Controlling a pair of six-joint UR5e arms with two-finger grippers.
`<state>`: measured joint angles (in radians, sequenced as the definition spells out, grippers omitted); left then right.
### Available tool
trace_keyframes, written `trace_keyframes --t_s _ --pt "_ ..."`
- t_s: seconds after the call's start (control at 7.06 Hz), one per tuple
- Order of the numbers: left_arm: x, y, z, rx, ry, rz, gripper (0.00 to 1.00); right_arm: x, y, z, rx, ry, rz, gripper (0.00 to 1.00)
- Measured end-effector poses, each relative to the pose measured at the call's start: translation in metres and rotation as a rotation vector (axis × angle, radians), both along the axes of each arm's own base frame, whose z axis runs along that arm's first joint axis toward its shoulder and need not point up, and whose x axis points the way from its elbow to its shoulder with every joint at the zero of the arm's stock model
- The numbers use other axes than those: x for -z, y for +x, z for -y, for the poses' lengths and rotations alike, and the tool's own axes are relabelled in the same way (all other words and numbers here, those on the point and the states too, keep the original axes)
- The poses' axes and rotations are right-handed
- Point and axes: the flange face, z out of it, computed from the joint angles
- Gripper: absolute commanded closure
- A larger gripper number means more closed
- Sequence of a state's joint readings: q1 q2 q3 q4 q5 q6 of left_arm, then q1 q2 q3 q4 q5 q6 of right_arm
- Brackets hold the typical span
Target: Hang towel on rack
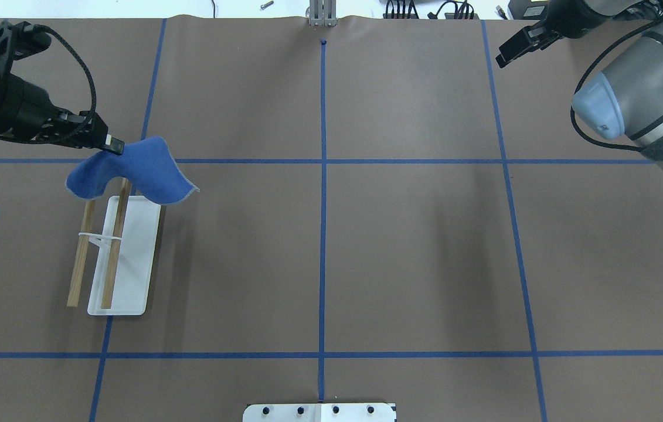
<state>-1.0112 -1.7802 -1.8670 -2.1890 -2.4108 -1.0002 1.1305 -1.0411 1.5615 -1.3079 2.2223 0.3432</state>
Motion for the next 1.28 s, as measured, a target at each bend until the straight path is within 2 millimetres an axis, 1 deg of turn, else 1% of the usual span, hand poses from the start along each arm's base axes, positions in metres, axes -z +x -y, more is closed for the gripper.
trace_keyframes --t_s 0.14,0.28,0.42,0.57,0.71,0.85,0.99,1.13,1.28 --pt "-0.018 -0.009 -0.013 -0.04 0.065 0.022 1.0 -0.014 0.019 0.003 0.004 0.002 -0.009 0.0" --pt "-0.035 -0.017 -0.024 -0.069 0.116 0.044 1.0 -0.032 0.044 0.009 0.006 -0.023 -0.01 0.0" --pt "-0.048 -0.022 -0.03 -0.084 0.143 0.062 1.0 -0.06 0.077 0.014 -0.006 -0.082 -0.008 0.0" --pt "-0.057 -0.026 -0.033 -0.086 0.152 0.075 1.0 -0.104 0.115 0.011 -0.034 -0.146 -0.022 0.0" --pt "-0.064 -0.026 -0.033 -0.082 0.162 0.09 1.0 -0.15 0.151 0.002 -0.049 -0.176 -0.056 0.0" --pt "-0.075 -0.026 -0.031 -0.076 0.177 0.117 0.84 -0.194 0.185 -0.011 -0.045 -0.178 -0.098 0.0" --pt "-0.088 -0.026 -0.03 -0.072 0.186 0.145 0.51 -0.231 0.215 -0.028 -0.038 -0.179 -0.13 0.0" --pt "-0.096 -0.025 -0.029 -0.071 0.188 0.161 0.02 -0.261 0.236 -0.045 -0.033 -0.187 -0.154 0.0" --pt "-0.099 -0.025 -0.029 -0.07 0.189 0.166 0.01 -0.283 0.251 -0.06 -0.027 -0.193 -0.173 0.0"
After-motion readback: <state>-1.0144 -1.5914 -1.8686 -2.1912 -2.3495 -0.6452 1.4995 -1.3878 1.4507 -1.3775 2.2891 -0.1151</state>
